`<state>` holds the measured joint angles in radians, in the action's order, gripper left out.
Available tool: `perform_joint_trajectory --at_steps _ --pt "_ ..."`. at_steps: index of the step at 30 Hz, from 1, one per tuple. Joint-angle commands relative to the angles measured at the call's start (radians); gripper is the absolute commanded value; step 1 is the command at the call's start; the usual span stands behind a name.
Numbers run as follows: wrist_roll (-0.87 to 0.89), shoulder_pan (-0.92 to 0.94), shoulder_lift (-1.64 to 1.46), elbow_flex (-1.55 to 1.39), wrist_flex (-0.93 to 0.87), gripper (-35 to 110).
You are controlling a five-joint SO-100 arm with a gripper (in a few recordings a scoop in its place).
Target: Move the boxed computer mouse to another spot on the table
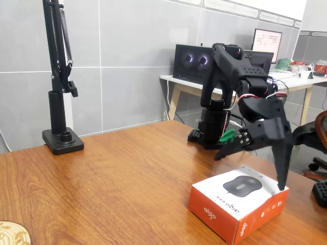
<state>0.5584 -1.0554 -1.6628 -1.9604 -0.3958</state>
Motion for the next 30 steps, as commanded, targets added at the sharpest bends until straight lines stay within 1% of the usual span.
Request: perform_joint_trajectory --at_steps 1,9,12,13,14,18,20,21,24,26,28,30 --pt "0.012 -0.017 0.051 0.060 0.018 104" --pt "0.029 -0.009 0.186 0.140 -0.006 104" --pt "0.058 0.000 0.242 0.144 -0.008 100" --pt "0.086 0.002 0.258 0.152 -0.015 94" --pt "0.118 0.005 0.265 0.166 -0.041 85" --pt "0.172 0.032 0.209 0.273 -0.282 27" --pt "0.164 0.049 0.179 0.342 -0.400 7" --pt "0.170 0.057 0.179 0.396 -0.463 1" --pt "0.198 0.087 0.195 0.591 -0.572 0" --pt "0.227 0.121 0.213 0.773 -0.637 0" --pt "0.245 0.172 0.218 0.934 -0.667 0" --pt "0.258 0.250 0.169 1.022 -0.670 0"
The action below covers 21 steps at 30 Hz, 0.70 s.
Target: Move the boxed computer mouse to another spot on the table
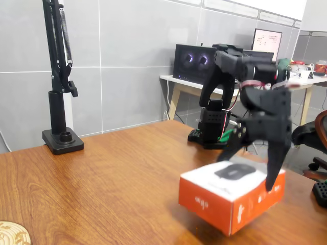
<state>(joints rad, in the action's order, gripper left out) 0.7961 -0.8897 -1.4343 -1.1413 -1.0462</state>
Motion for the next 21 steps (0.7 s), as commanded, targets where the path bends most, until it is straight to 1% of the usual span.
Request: perform_joint_trajectory --at_steps 1,3,4,9,12,14,16,18,20,21 --pt "0.023 0.137 -0.110 0.202 -0.014 0" --pt "0.018 0.275 -0.258 0.127 -0.026 0" --pt "0.015 0.356 -0.357 0.044 -0.035 0" --pt "-0.015 0.838 -0.902 -0.540 -0.107 0" --pt "-0.035 1.015 -1.189 -0.904 -0.089 0" --pt "-0.048 1.054 -1.333 -1.094 -0.121 0" --pt "-0.075 1.034 -1.417 -1.224 -0.166 0" --pt "-0.107 1.005 -1.483 -1.324 -0.170 0" --pt "-0.178 0.989 -1.434 -1.338 -0.156 0" --pt "-0.183 0.991 -1.404 -1.336 -0.127 0"
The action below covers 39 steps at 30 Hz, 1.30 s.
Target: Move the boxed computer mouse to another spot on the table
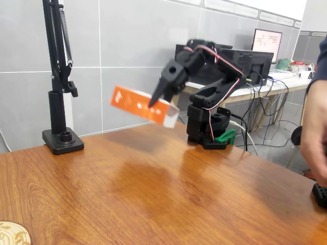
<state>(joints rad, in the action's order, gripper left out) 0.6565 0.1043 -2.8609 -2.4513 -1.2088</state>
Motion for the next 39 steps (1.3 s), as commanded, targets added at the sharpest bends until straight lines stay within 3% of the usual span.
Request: perform_joint_trajectory --at_steps 1,10,21,27,39 --pt "-0.032 0.002 0.051 -0.028 0.057 0" --pt "-0.003 0.097 0.341 -0.012 0.017 0" --pt "0.002 0.089 0.360 -0.031 0.055 4" --pt "-0.017 0.080 0.336 -0.041 0.092 42" --pt "-0.031 0.012 0.256 0.026 0.055 77"
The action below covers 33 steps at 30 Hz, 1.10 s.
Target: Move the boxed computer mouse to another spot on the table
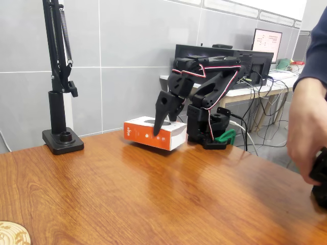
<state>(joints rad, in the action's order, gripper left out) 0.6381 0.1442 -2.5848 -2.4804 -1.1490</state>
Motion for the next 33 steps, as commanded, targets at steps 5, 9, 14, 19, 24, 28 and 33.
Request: perform_joint_trajectory --at_steps 5,9,14,19,24,28,33 --pt "-0.023 -0.046 0.017 0.080 0.044 99" --pt "-0.012 -0.023 -0.002 0.100 0.025 95" --pt "0.012 0.011 -0.041 0.232 -0.031 47" --pt "0.078 -0.061 0.069 0.460 0.020 0" --pt "0.215 -0.144 -0.041 0.287 0.765 0" --pt "0.064 -0.146 0.063 0.252 1.287 0" --pt "-0.436 -0.094 0.245 0.278 1.841 0"
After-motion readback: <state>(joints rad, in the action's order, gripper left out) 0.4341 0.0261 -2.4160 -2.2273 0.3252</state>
